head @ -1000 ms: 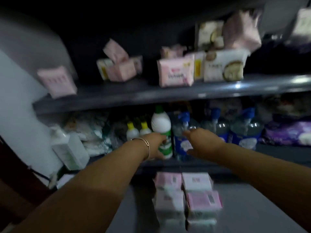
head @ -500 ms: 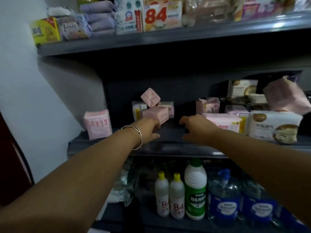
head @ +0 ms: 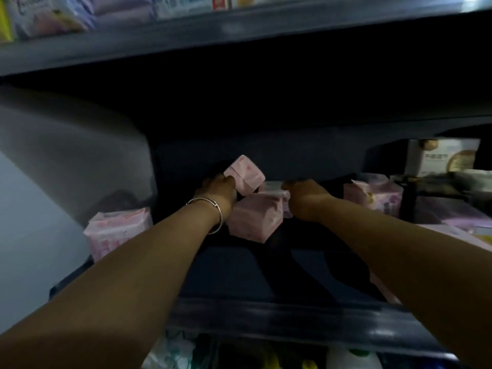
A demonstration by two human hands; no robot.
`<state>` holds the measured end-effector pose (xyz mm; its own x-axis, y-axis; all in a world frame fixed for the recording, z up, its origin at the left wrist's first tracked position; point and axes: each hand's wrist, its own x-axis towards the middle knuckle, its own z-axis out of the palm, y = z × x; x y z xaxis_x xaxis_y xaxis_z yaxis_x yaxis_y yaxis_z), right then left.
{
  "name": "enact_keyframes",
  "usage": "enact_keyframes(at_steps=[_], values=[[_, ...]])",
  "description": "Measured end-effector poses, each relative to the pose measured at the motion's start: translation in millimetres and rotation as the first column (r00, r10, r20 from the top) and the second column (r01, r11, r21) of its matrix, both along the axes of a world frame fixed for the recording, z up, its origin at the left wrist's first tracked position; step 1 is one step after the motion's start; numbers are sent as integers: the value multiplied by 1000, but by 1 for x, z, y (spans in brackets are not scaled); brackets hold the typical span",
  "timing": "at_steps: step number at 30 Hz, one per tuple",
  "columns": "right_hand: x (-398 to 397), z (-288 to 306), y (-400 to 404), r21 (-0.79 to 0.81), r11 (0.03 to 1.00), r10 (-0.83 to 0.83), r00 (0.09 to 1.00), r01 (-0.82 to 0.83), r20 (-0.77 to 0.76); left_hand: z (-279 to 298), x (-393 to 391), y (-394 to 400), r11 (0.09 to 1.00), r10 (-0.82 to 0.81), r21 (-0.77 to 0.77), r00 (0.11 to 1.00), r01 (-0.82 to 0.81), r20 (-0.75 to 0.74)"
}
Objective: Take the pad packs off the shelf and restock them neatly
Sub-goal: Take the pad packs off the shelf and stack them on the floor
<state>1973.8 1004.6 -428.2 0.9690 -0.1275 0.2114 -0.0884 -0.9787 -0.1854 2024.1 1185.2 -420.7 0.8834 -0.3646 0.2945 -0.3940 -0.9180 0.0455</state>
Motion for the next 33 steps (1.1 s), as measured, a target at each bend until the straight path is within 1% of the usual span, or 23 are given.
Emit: enact_keyframes(at_steps=[5, 7, 8, 10, 13, 14, 16, 17, 19, 21, 22, 24, 25, 26, 27, 28, 29, 30, 31, 32, 33], values=[[59, -20, -3, 110, 991, -69, 998, 69, -5, -9, 56, -6, 993, 116, -30, 993, -116, 5], [77, -25, 0, 100, 993, -51, 998, 56, -48, -15, 76, -9, 990, 124, -59, 992, -126, -37], [83, -26, 3, 78, 996, -30, 995, 38, -93, -17, 83, -11, 989, 119, -78, 991, -123, -65], [90, -26, 9, -10, 1000, 17, 983, -19, -182, -21, 92, -16, 988, 91, -113, 987, -106, -133], [94, -20, 12, 9, 999, 38, 991, -37, -132, -26, 99, -16, 982, 64, -162, 977, -98, -205], [93, -17, 11, 14, 1000, 22, 992, -20, -128, -27, 102, -14, 978, 59, -183, 977, -98, -207], [93, -15, 7, 64, 998, 7, 998, -3, -65, -27, 102, -8, 976, 53, -201, 982, -89, -179], [94, -15, 5, 97, 995, -22, 999, 25, -42, -26, 102, -6, 976, 57, -196, 985, -90, -165], [99, -16, -1, 108, 988, -113, 993, 114, -16, -20, 103, -5, 981, 52, -181, 991, -74, -123], [101, -17, -6, 167, 956, -247, 969, 241, 12, -16, 101, -6, 987, 61, -143, 994, -73, -90], [101, -17, -7, 204, 932, -309, 951, 298, 23, -16, 100, -7, 984, 97, -139, 989, -112, -110], [108, -20, -8, 273, 889, -390, 921, 367, 30, -17, 102, -6, 959, 225, -129, 952, -254, -207], [107, -19, -6, 323, 866, -404, 915, 381, 3, -18, 101, -5, 951, 261, -103, 935, -292, -238], [105, -18, -7, 364, 853, -389, 921, 374, -34, -17, 100, -4, 956, 264, -55, 929, -287, -258], [100, -17, -9, 381, 860, -334, 939, 339, -79, -15, 100, -2, 969, 242, 10, 933, -249, -268], [93, -13, -10, 411, 871, -242, 963, 270, -121, -14, 100, 0, 975, 223, 74, 930, -211, -291], [84, -10, -13, 434, 879, -146, 978, 198, -152, -12, 96, 1, 978, 202, 104, 933, -179, -297], [78, -8, -17, 423, 886, -117, 973, 193, -198, -11, 96, 2, 980, 195, 95, 937, -175, -291], [75, -6, -22, 399, 891, -142, 967, 218, -211, -10, 97, 3, 976, 214, 94, 938, -196, -274], [73, -5, -26, 368, 897, -187, 965, 244, -182, -11, 98, 4, 970, 242, 73, 936, -231, -255], [71, -4, -24, 285, 907, -274, 949, 310, -158, -13, 97, 5, 959, 284, 59, 930, -278, -232]])
